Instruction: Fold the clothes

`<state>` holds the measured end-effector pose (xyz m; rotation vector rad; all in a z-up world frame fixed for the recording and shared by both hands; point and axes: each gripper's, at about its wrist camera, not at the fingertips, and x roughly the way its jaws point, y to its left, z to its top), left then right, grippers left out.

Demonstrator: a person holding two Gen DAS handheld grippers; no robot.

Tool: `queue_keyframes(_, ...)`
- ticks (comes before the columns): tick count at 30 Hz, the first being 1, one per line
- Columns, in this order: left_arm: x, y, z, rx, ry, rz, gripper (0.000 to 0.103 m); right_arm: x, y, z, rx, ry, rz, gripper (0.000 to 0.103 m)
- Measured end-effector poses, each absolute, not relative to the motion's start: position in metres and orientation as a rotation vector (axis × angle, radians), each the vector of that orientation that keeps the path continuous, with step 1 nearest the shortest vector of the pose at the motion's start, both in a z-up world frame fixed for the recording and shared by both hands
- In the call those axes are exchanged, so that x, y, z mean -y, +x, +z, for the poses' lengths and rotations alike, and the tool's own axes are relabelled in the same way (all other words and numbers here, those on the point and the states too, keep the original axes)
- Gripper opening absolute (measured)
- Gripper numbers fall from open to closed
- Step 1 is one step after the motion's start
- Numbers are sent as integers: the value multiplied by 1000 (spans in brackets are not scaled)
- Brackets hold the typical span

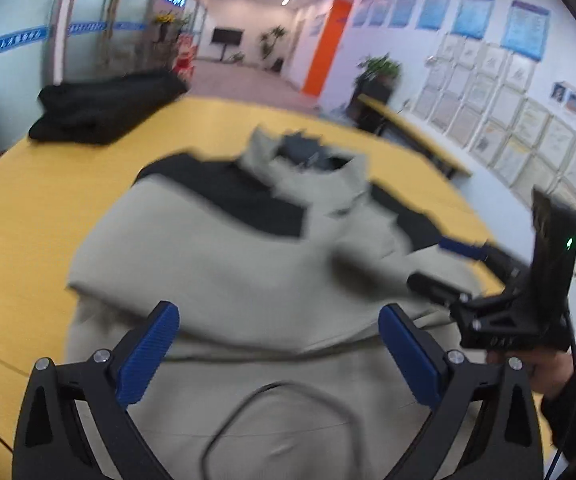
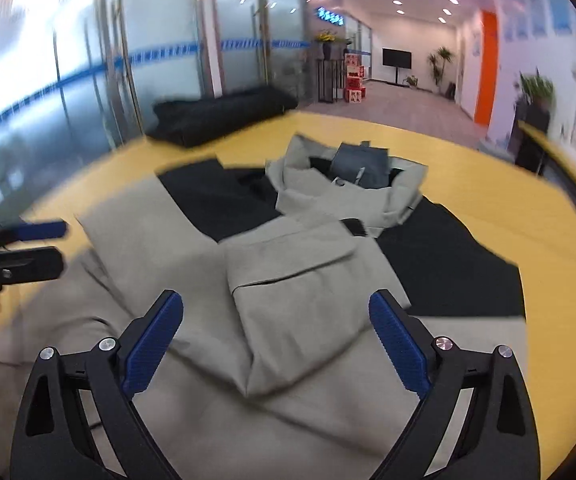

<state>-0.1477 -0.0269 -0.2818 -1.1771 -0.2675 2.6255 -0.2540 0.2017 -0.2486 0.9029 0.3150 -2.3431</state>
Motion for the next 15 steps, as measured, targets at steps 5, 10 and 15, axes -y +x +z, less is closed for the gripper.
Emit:
queue_keyframes(5, 62, -167, -329, 259, -1319, 2619, 94, -162, -276, -290, -531, 1020, -2429, 24)
queue_keyframes(10, 83, -175, -334, 311, -1331, 2640, 94, -264, -253, -256, 42, 919, -2771, 9)
queue_keyframes(15, 90, -182, -336, 253, -1313, 2640, 94, -363, -232, -303, 652, 1147, -2755, 29)
